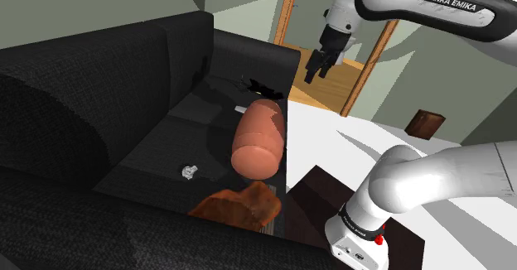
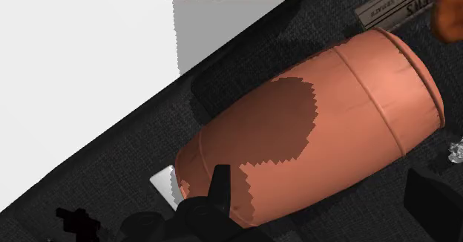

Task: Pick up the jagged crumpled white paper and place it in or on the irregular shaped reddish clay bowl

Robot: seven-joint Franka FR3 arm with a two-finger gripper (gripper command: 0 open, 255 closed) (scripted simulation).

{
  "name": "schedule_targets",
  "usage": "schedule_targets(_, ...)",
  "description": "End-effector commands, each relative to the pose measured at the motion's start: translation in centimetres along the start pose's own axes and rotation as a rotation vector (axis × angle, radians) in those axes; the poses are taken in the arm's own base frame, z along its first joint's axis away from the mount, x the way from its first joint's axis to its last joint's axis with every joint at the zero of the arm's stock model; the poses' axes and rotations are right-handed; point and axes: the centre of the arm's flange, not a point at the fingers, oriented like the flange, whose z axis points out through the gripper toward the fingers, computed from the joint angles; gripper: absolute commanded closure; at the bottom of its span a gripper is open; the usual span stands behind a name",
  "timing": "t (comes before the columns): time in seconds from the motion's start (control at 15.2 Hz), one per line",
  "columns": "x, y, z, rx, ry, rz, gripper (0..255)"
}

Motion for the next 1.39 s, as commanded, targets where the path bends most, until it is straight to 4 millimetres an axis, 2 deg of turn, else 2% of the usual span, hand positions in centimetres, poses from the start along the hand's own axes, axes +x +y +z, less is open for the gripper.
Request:
schedule_targets(0.0,0.0,0.0,0.0,0.0,0.0,0.0,0)
schedule_targets(1.32,7.4,-17.6,17.7,0.036,0.005,0.022,0)
